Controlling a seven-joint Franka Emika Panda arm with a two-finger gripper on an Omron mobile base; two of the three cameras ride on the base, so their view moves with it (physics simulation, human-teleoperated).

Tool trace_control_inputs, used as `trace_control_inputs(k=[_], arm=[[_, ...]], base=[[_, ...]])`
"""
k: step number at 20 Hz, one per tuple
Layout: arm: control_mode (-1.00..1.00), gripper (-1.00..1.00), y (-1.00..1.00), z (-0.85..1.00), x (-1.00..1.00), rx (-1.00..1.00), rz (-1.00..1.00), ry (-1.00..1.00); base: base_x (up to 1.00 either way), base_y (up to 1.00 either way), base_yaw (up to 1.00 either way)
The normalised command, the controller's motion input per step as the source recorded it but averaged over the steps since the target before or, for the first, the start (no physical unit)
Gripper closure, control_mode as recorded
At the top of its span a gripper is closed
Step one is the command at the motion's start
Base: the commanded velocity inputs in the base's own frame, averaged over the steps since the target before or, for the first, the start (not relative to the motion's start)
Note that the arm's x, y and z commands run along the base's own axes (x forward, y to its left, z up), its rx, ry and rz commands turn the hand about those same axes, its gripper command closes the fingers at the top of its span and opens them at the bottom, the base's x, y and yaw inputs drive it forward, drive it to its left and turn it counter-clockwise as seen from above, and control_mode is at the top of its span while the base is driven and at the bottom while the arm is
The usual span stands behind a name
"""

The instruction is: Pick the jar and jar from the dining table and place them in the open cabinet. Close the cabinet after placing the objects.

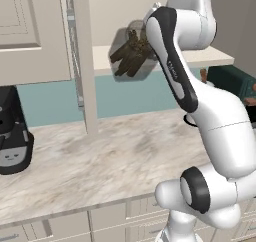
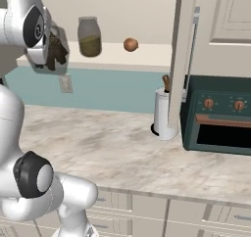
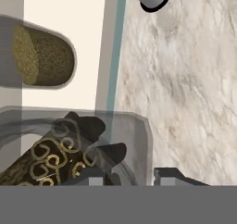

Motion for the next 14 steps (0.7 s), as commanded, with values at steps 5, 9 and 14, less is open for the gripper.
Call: trace_control_inputs(k=[5,9,14], arm=[[-1.0,1.0,0.0,0.0,0.38,0.01,0.0,0.0],[-1.0,1.0,0.0,0.0,0.22,0.01,0.0,-0.01],[-1.0,1.0,0.0,0.04,0.0,0.0,0.0,-0.06]], base=[[0.0,0.0,0.0],[0.0,0.0,0.0],[0.0,0.0,0.0]])
